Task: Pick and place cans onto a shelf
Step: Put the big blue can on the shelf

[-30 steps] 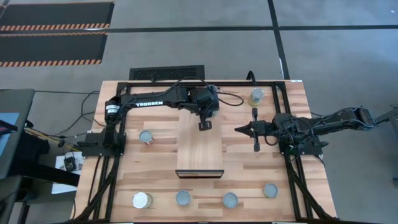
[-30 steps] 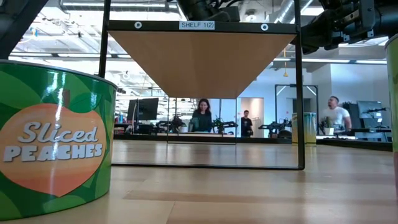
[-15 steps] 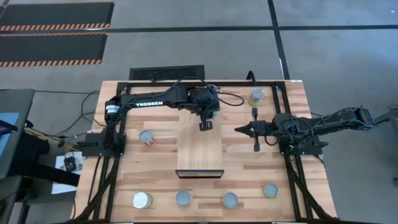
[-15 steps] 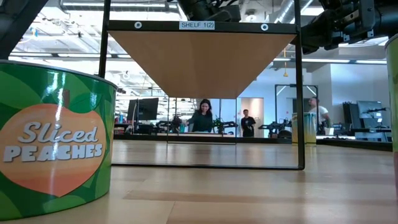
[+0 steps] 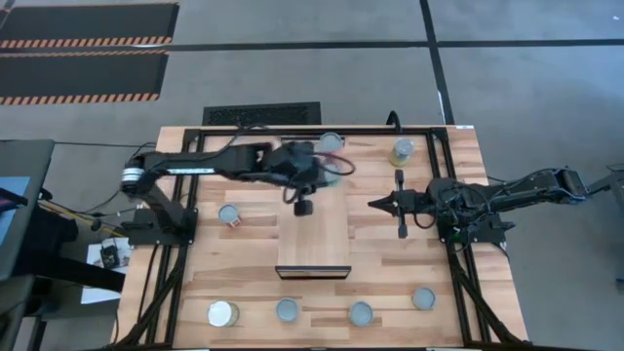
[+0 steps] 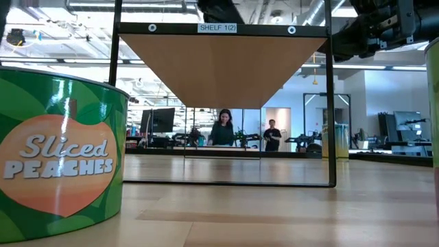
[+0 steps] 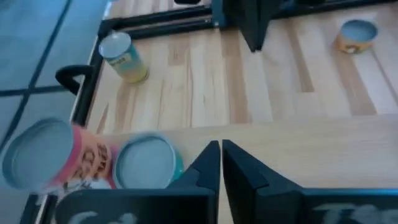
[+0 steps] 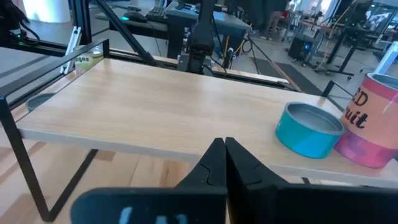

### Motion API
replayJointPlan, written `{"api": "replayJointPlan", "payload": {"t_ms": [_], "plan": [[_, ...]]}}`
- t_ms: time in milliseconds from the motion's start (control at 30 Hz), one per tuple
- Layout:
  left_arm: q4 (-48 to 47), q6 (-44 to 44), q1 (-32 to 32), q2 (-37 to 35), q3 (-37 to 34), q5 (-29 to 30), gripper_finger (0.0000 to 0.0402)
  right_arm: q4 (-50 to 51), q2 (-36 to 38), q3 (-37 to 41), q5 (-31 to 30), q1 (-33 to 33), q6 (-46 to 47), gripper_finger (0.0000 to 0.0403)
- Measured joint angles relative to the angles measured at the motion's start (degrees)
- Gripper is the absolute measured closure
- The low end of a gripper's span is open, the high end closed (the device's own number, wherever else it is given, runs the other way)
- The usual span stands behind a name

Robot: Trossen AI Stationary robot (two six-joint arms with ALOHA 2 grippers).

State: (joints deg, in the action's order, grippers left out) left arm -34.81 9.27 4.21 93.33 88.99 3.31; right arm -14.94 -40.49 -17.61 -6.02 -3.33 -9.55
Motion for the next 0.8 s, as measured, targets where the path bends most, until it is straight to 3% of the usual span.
{"api": "replayJointPlan", "payload": {"t_ms": [167,367,533,800], "plan": [[16.28,-4.97,-0.46,-13.55,-22.32,-0.01,0.0395,-0.1,0.02,0.0,-0.76,0.1,0.41,0.0397],[33.0,-8.73,-1.95,-30.01,-44.05,0.08,0.0395,0.07,-0.8,-0.02,-6.21,2.02,1.43,0.0397],[43.75,-9.05,-1.85,-42.46,-57.42,1.0,0.0395,0.7,-3.32,0.0,-13.27,5.14,5.77,0.0381],[49.64,-8.21,-0.44,-57.24,-71.75,2.39,0.0395,12.13,-7.66,-4.79,-24.72,13.13,12.73,0.03]]}}
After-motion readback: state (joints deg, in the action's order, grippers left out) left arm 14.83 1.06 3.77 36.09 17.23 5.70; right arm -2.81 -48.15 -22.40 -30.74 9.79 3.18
